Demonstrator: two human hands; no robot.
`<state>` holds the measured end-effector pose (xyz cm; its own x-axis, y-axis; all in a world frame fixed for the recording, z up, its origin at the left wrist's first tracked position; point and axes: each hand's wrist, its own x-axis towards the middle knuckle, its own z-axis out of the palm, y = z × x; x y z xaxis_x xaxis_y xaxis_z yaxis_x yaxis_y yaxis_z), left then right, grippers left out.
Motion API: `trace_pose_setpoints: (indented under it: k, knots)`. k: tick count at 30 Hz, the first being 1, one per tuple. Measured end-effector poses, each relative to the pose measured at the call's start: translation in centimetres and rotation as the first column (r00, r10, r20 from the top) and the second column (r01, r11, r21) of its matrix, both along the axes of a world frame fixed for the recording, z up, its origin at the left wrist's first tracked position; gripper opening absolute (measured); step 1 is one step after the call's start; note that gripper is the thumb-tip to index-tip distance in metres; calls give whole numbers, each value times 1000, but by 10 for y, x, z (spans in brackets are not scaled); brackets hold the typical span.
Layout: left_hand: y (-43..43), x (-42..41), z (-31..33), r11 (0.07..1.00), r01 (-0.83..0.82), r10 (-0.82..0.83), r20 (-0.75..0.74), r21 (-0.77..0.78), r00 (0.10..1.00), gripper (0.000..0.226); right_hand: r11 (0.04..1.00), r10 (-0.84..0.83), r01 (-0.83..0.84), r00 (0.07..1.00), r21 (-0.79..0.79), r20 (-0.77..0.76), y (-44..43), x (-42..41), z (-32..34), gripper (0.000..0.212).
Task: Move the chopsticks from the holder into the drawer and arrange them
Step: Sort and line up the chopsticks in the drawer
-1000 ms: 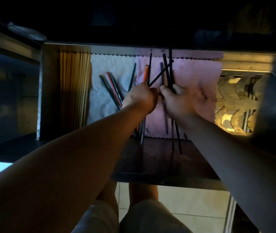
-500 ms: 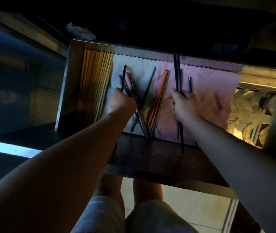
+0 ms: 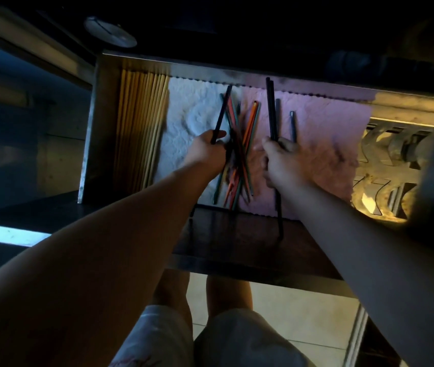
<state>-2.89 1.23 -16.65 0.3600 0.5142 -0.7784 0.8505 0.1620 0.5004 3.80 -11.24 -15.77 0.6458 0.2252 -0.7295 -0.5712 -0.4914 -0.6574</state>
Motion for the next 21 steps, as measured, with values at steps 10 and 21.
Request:
trace_pose_setpoints:
  k: [10, 21]
  knots:
    - [24, -8, 5, 993, -54, 52, -12, -109, 999, 26, 1000, 29, -30, 994, -7, -108, 22, -7, 11, 39]
    - [85, -43, -1, 989, -105, 96, -79, -108, 992, 23, 992, -8, -15, 984, -128, -176, 103, -53, 2, 21]
